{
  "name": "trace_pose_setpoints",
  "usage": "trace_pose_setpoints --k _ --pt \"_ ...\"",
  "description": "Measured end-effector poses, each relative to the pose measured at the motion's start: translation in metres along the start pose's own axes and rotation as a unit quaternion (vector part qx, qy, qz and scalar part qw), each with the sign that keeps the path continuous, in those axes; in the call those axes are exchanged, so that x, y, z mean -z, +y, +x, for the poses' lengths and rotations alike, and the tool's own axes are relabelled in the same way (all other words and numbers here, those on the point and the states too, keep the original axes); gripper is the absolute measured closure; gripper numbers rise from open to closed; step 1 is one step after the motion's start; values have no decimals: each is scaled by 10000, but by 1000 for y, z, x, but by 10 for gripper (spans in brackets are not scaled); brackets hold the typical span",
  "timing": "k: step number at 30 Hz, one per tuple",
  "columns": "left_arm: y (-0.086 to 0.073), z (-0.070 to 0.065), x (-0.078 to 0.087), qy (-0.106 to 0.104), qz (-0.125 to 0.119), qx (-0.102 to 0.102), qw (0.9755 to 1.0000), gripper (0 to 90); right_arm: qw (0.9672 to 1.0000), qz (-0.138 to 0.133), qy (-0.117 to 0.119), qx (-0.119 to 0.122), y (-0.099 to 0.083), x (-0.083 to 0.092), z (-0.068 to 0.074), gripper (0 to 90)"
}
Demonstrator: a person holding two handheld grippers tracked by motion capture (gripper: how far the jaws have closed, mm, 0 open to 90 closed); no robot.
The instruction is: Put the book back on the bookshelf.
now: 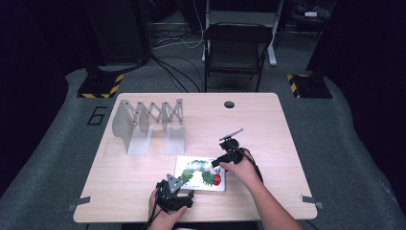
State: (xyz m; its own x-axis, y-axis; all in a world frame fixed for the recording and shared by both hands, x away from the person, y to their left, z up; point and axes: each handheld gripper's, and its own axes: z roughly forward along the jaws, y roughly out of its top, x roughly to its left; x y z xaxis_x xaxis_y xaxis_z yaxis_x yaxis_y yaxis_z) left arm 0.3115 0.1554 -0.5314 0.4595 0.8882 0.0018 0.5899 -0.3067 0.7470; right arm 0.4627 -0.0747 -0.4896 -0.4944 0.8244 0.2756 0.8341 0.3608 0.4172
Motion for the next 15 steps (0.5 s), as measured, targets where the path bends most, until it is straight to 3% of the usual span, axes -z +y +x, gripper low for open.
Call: trace_pose_setpoints --k 6,9,11,15 --pt "-2 1 5 -73 113 -135 9998 129 10000 -66 61 34 1 3 1 395" --pt "-2 5 7 -123 176 -222 9995 127 9994 -121 299 -99 1 5 -1 414" --pt "-2 7 7 -110 186 -131 9997 126 9988 -204 432 -93 1 7 -3 417" --pt "-3 11 8 -164 208 -215 9994 118 9986 -246 451 -101 1 7 -4 425"
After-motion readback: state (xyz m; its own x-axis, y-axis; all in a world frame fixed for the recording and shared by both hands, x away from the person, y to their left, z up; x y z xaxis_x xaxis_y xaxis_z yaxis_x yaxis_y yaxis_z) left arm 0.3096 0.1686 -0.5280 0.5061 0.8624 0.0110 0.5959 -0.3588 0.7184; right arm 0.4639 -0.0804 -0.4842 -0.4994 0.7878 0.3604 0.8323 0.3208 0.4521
